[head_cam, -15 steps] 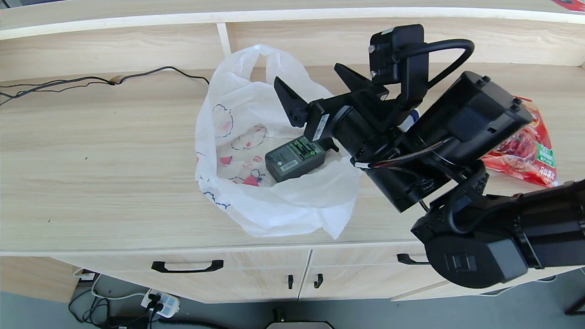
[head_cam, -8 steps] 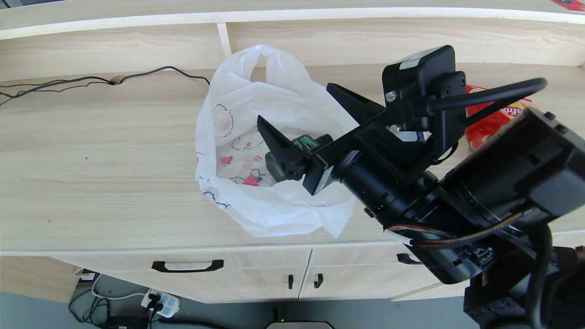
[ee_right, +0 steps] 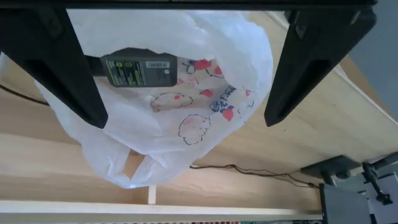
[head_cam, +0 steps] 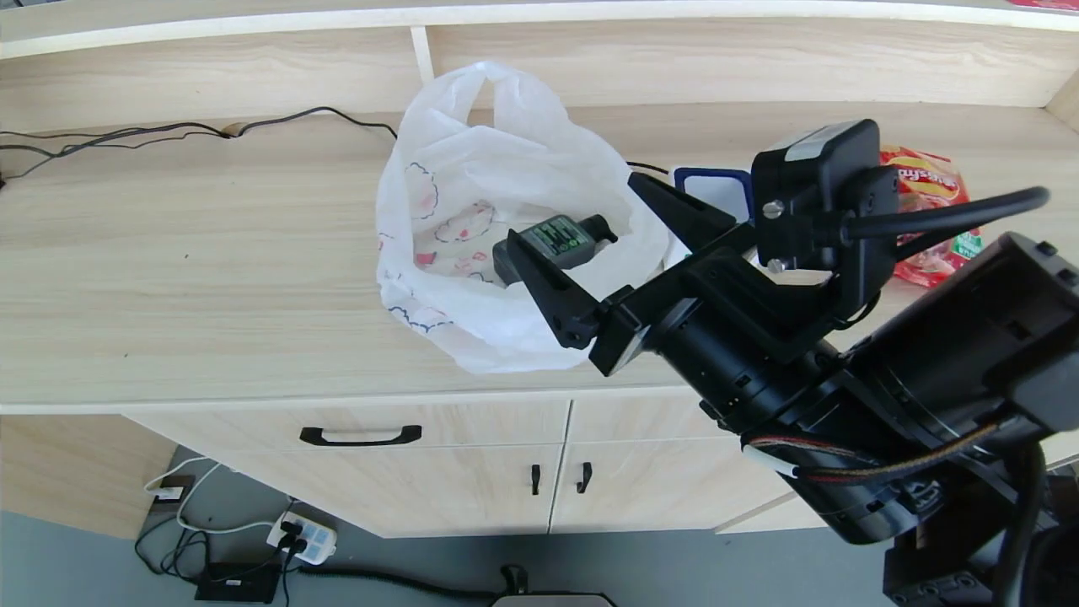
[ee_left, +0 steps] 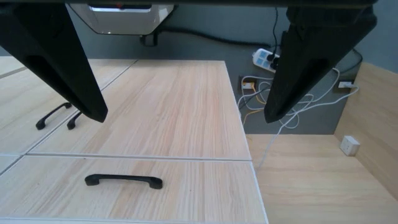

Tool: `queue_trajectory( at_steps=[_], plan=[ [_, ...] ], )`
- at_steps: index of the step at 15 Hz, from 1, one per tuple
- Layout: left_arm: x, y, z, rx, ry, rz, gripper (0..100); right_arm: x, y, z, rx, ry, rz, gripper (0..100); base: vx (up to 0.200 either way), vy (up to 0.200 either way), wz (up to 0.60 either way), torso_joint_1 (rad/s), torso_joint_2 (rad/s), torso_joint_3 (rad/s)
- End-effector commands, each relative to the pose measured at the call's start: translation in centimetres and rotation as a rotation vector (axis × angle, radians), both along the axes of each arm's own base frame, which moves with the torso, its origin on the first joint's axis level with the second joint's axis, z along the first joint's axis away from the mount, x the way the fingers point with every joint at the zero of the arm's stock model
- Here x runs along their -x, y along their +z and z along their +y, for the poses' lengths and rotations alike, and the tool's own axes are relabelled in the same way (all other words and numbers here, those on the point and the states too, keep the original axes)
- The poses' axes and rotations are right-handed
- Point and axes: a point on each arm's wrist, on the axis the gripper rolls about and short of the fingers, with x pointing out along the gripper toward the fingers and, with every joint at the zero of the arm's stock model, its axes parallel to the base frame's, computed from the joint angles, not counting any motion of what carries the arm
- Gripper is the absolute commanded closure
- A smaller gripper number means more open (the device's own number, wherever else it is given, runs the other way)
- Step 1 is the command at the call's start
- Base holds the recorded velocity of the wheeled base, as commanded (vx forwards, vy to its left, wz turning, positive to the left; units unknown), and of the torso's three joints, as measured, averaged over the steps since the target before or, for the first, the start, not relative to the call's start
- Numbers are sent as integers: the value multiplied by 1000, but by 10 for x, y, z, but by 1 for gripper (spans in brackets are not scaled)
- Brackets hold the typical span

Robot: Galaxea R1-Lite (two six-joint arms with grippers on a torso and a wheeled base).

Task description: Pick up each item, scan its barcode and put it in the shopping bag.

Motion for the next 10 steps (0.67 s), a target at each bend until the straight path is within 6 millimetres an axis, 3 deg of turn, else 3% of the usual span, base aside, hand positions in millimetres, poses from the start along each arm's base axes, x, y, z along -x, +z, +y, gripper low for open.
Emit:
queue_trajectory(
  at_steps=[1, 4, 7, 10],
  plan=[
    [0, 0, 0, 1, 1, 2, 0, -2, -9, -6, 7, -7, 25, 0, 0, 0, -600, -7, -7, 2],
    [0, 0, 0, 1, 1, 2, 0, 0, -13, -8, 3, -6, 24, 0, 0, 0, -600, -2, -1, 6],
    [0, 0, 0, 1, -1, 3, 0, 1, -17, -7, 15, 0, 34, 0, 0, 0, 0, 0, 0, 0],
    [0, 0, 0, -1, -1, 5, 0, 4, -17, -10, 10, -1, 33, 0, 0, -200, 0, 4, 4, 2]
  ],
)
